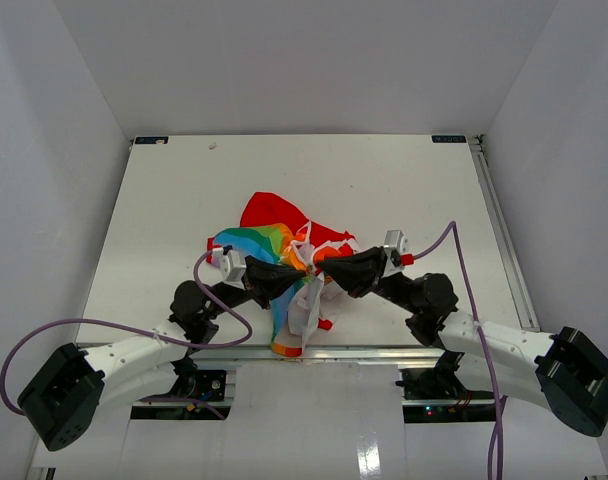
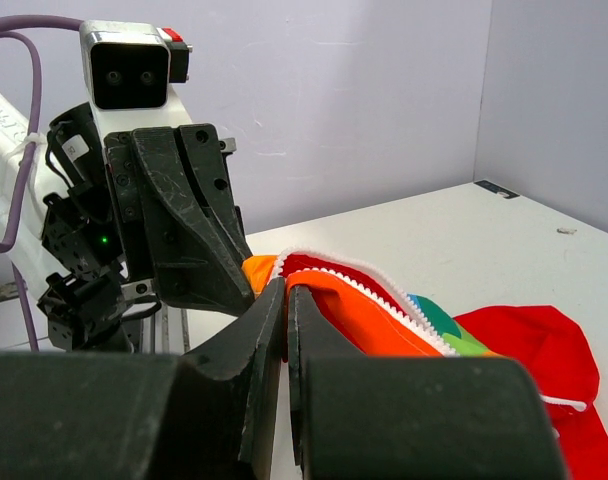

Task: Zip up the jacket

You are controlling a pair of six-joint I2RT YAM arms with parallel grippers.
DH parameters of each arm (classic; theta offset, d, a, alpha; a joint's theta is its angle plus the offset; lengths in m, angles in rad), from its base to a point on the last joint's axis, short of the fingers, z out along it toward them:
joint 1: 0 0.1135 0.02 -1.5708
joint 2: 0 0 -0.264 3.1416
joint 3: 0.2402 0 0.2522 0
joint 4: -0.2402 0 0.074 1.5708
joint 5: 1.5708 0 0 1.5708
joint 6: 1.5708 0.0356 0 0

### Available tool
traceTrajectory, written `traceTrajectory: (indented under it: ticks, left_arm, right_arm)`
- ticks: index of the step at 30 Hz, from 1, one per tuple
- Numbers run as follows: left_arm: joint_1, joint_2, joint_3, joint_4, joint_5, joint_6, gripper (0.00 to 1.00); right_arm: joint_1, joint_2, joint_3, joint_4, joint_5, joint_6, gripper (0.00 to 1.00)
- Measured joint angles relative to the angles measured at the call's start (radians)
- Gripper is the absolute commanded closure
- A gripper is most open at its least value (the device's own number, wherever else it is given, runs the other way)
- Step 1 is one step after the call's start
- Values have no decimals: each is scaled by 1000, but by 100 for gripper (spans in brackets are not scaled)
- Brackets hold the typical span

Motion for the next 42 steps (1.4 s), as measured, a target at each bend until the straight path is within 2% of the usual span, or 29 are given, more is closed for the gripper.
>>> traceTrajectory:
  ticks: [19, 42]
  left_arm:
    - [1, 68, 30, 28, 74, -23, 100]
    - [1, 117, 74, -14, 69, -23, 100]
  right_arm:
    - [-5, -1, 4, -4, 2, -19, 92]
    - [-10, -16, 11, -43, 43, -22, 92]
